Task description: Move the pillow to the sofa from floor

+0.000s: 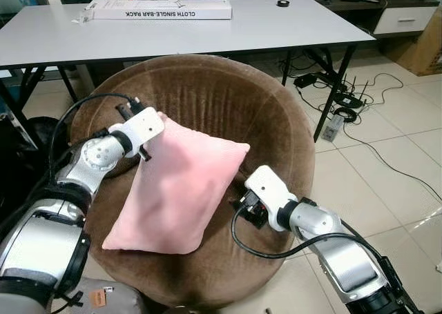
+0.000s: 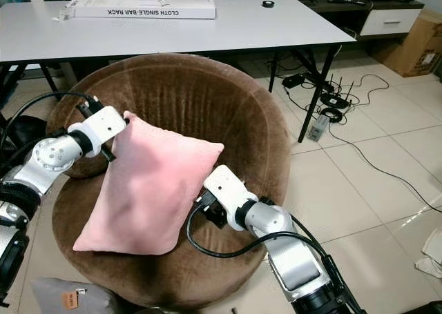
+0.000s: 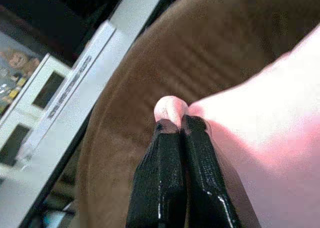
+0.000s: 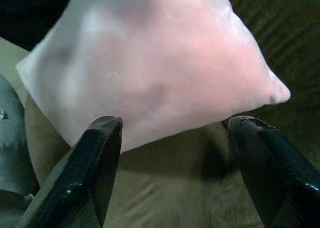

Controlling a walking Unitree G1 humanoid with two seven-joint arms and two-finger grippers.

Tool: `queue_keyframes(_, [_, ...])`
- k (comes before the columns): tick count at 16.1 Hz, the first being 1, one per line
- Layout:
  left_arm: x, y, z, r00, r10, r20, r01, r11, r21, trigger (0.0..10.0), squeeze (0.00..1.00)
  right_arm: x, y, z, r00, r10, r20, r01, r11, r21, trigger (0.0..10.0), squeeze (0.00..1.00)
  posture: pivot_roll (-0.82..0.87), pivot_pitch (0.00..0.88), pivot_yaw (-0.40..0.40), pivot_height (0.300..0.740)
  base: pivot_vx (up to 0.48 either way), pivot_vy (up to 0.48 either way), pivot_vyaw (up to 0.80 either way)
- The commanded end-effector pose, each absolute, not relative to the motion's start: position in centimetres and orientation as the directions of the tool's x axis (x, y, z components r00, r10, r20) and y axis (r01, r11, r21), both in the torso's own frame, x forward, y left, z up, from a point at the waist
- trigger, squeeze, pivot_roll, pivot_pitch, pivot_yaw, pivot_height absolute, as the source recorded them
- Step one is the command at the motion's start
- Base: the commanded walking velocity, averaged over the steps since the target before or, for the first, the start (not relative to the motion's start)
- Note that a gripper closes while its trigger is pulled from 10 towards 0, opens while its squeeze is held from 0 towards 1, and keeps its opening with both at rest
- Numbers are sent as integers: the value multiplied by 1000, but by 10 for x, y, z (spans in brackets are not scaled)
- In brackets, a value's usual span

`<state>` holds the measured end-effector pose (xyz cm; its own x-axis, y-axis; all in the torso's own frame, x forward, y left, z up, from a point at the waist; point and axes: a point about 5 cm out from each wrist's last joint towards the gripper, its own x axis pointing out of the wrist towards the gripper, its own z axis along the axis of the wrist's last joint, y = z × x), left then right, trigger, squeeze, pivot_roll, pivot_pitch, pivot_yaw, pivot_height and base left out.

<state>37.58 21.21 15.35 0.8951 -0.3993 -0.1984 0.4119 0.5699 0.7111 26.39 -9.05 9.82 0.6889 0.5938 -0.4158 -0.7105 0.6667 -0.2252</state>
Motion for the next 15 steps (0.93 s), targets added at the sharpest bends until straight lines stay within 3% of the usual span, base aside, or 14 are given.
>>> queue_keyframes(1, [381,192,168,854,-502,-136,454,591,667,10000,0,263,-95,102,708,574,-410,-691,684,-235,10000,0,-16,0,17,740,0,0,0])
queue_keyframes(3, [382,166,175,786,-612,-86,526,590,613,10000,0,264,-104,104,726,550,-412,-669,704,-239,10000,0,-22,0,23,740,0,0,0])
queue_keyframes(6, [378,129,188,636,-771,-23,638,509,578,10000,0,262,-119,110,723,554,-412,-671,705,-230,10000,0,-21,0,23,740,0,0,0])
queue_keyframes(8, [377,118,201,569,-822,29,674,486,557,10000,0,260,-128,113,705,574,-416,-692,686,-226,10000,0,-27,0,27,740,0,0,0])
queue_keyframes(13, [378,116,223,515,-854,76,696,468,545,10000,0,256,-145,116,672,602,-431,-726,652,-220,10000,0,-33,0,36,740,0,0,0])
queue_keyframes(15, [381,119,223,532,-843,83,708,497,502,10000,0,258,-147,118,666,609,-432,-732,646,-219,10000,0,-32,0,36,740,0,0,0])
